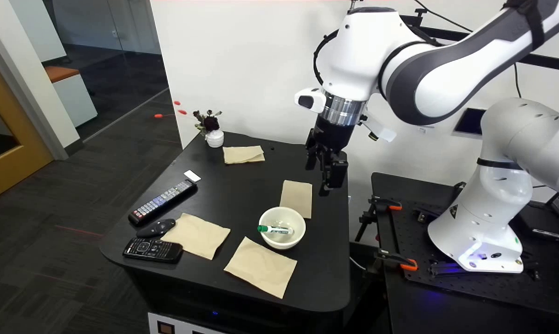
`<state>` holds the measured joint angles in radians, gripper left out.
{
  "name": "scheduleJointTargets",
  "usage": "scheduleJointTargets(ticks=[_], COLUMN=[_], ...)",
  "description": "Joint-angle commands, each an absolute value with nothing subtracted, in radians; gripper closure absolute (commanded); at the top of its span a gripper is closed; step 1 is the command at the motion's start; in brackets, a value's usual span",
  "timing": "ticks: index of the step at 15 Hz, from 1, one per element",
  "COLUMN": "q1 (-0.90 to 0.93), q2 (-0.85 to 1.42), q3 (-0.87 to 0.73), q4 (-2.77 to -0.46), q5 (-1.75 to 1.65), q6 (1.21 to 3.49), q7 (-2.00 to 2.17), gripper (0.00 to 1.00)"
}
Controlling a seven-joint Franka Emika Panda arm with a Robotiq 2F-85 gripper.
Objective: Remove the marker from the bowl and put it on the table
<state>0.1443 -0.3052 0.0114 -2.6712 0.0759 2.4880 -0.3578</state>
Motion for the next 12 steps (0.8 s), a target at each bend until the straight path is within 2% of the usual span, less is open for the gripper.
scheduleJointTargets(ticks=[1,12], q1=[0.151,0.129], q2=[-0.209,0.017], q3=[0.001,0.019], q4=[-2.655,-2.628], q5=[0.065,0.109], q6=[2.600,2.760], q7=[-0.414,-0.574], gripper=[0.00,0.00])
